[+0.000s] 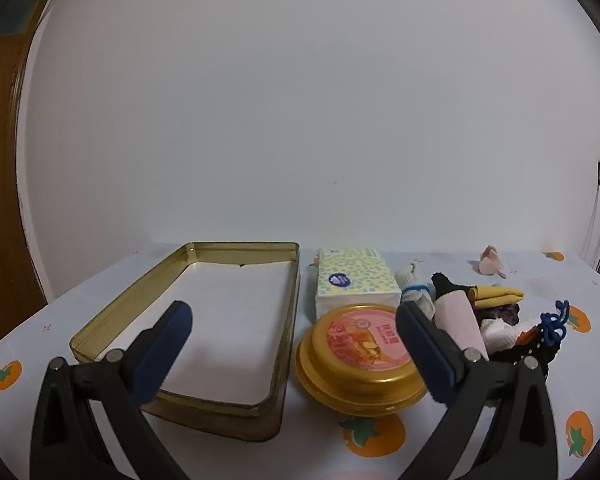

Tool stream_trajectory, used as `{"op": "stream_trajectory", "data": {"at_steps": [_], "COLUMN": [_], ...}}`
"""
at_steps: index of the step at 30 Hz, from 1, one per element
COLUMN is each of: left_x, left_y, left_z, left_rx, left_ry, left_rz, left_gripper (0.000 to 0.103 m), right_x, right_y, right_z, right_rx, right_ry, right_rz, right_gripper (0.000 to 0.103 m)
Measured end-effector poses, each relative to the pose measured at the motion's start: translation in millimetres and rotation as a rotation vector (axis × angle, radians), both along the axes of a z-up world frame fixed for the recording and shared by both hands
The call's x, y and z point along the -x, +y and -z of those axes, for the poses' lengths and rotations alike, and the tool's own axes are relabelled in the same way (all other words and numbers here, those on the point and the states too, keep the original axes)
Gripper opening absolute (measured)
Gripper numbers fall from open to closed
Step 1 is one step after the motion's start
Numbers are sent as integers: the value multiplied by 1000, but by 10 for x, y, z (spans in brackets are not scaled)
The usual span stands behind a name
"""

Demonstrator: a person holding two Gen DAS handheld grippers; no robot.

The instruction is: Organize soft objects

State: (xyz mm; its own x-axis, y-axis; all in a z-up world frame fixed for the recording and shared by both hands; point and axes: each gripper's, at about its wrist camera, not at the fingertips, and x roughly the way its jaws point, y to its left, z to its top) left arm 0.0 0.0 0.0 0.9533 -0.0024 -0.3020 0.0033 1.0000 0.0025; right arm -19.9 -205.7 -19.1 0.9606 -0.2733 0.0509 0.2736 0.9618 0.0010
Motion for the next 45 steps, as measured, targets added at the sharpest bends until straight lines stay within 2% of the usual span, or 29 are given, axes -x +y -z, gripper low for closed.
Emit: {"op": "stream_trajectory", "data": {"at_steps": [13,33,37,40,45], "left_x": [-3,-43,-38,-52,-35], "left_y": [15,85,110,83,64], "left_z": [0,27,32,37,39], "left_rx": [5,21,29,24,14], "left_ry": [5,29,31,38,40], "left_rz": [14,-35,-44,-1,4], "left_gripper": [103,103,103,103,103], "right_x": [-31,27,0,-19,-45], "right_y": [23,14,-25,-95,-175], "right_z": [1,-18,-11,-3,12], "right_rx": [3,-1,-17,-47,-87], "right_ry": [-5,-24,-9,2,15], "right_rz": [-11,1,21,26,19], "right_gripper": [103,103,103,103,103]}}
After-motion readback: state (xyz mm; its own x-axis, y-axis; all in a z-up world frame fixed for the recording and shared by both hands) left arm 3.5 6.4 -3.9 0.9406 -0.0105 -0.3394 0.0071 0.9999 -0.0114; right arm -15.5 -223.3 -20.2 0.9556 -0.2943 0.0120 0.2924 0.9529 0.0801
